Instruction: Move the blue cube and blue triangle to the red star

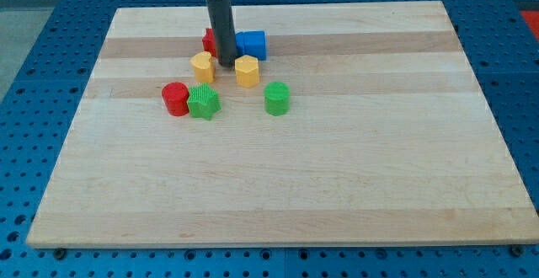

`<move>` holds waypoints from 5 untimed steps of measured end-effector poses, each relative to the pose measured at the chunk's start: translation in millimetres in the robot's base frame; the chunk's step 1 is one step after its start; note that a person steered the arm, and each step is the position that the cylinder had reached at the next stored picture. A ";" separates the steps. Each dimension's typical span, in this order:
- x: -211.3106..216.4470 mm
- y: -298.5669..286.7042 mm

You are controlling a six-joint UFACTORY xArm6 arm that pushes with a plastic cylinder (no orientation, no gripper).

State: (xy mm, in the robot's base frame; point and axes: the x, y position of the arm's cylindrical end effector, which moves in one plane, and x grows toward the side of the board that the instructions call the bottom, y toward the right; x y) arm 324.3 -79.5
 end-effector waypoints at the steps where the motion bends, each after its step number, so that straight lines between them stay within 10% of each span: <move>1: -17.0 21.5; 5: 9.6 28.4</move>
State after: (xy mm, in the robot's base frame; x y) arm 333.9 -51.1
